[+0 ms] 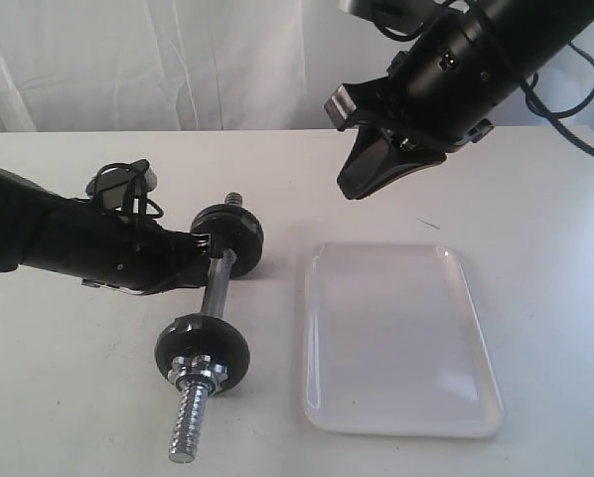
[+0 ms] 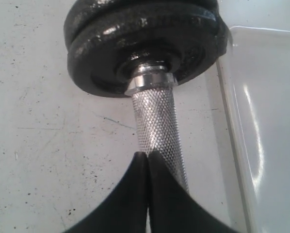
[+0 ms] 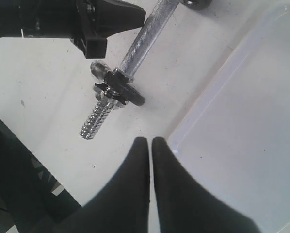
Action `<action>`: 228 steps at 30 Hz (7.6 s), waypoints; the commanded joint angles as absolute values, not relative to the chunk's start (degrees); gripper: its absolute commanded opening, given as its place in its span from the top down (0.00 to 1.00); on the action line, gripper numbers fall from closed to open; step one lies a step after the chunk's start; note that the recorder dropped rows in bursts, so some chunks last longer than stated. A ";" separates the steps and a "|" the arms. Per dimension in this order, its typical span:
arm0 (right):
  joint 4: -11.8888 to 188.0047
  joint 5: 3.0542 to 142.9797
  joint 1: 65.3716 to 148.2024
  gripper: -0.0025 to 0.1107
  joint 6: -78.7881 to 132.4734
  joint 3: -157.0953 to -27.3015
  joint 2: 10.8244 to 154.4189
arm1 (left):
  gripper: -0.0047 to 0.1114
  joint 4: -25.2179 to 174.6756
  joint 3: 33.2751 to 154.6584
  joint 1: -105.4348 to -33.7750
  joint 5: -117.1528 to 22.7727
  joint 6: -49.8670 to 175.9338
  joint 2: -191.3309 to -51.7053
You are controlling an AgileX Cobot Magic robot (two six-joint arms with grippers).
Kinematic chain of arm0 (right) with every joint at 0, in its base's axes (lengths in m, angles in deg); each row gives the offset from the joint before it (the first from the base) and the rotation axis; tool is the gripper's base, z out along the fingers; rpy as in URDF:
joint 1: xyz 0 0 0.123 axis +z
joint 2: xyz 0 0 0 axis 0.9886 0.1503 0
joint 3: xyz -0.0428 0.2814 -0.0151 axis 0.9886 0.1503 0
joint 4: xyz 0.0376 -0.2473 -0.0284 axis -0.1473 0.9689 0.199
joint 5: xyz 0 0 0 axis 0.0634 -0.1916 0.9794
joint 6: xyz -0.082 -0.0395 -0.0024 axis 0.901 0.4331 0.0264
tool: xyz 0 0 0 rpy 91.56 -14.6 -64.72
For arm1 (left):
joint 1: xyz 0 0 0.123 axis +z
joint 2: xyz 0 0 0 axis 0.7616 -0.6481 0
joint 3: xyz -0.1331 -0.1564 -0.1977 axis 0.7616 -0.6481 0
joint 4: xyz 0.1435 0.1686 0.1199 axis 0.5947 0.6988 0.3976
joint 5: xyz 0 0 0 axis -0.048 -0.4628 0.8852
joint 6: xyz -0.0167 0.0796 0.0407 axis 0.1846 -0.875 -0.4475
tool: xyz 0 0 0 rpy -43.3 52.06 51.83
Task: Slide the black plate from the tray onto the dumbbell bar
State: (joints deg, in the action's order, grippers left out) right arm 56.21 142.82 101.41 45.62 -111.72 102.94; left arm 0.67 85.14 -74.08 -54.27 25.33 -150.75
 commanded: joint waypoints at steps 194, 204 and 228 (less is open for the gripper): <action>82.91 89.78 89.24 0.95 30.40 -27.30 10.82 | 0.96 12.74 63.03 -74.32 -51.73 22.21 -84.87; 88.06 92.31 89.22 0.95 26.75 -27.30 10.82 | 0.96 12.74 63.03 -74.32 -51.73 22.21 -84.87; 89.10 92.31 89.22 0.95 26.15 -27.30 10.82 | 0.96 12.74 63.03 -74.32 -51.75 22.02 -84.87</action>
